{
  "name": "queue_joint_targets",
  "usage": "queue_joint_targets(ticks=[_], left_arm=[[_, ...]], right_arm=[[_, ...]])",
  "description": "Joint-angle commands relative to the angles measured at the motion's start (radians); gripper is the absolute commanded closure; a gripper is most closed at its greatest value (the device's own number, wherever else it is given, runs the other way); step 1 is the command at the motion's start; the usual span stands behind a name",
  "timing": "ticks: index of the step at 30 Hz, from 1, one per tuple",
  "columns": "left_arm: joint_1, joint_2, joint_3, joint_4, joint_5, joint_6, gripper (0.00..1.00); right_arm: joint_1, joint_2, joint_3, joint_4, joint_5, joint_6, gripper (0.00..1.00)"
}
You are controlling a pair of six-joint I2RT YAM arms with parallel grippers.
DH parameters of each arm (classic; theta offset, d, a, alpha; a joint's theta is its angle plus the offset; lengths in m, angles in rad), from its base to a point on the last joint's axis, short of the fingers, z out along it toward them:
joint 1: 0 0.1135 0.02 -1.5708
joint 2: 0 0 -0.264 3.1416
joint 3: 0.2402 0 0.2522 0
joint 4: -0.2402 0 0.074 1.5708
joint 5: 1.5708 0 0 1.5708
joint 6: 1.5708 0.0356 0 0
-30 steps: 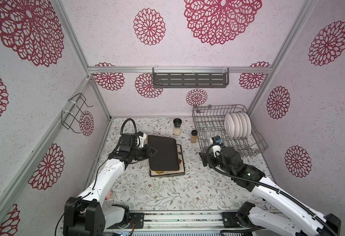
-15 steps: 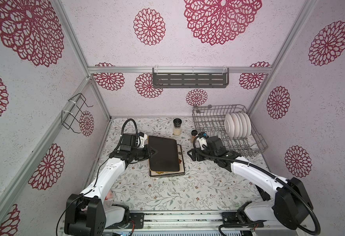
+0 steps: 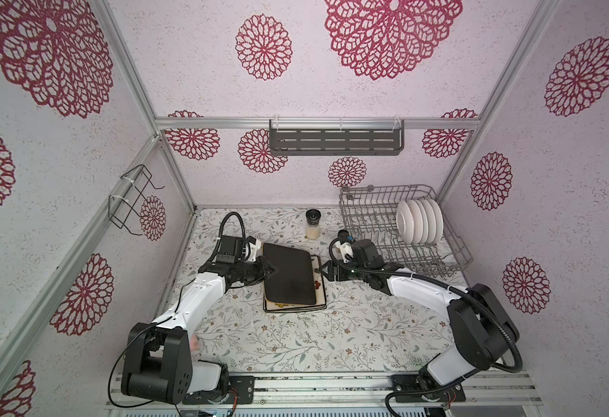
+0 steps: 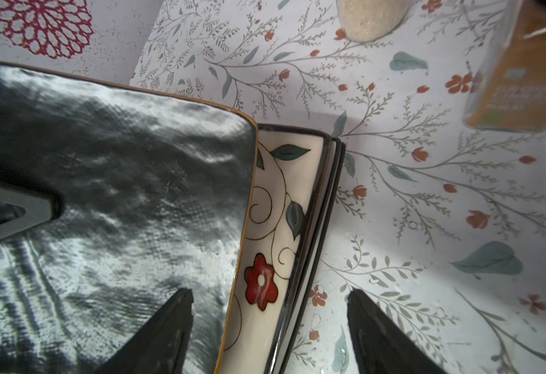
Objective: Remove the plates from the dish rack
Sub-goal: 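Move the right gripper to grip the dark plate's far edge while left holds, then hold the dark plate edges with both grippers, squaring it on the stack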
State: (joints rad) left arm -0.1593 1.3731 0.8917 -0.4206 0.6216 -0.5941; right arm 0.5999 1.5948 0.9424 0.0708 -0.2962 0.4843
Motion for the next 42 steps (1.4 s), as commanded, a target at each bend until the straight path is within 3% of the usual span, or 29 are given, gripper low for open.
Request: queue_joint_targets(ticks=[1, 10, 42], left_arm=[[0.009, -0.006, 0.047, 0.108, 0.083, 0.012, 1.00], [0.023, 0.039, 0.059, 0.103, 0.090, 0.011, 1.00], [0.027, 0.095, 0.058, -0.038, 0.040, 0.079, 0.67]], right_arm=[[-0.003, 0.027, 0.034, 0.063, -0.025, 0.032, 0.22], [-0.003, 0.118, 0.073, 0.056, -0.029, 0.016, 0.21], [0.006, 0.181, 0.116, 0.035, -0.070, -0.011, 0.25]])
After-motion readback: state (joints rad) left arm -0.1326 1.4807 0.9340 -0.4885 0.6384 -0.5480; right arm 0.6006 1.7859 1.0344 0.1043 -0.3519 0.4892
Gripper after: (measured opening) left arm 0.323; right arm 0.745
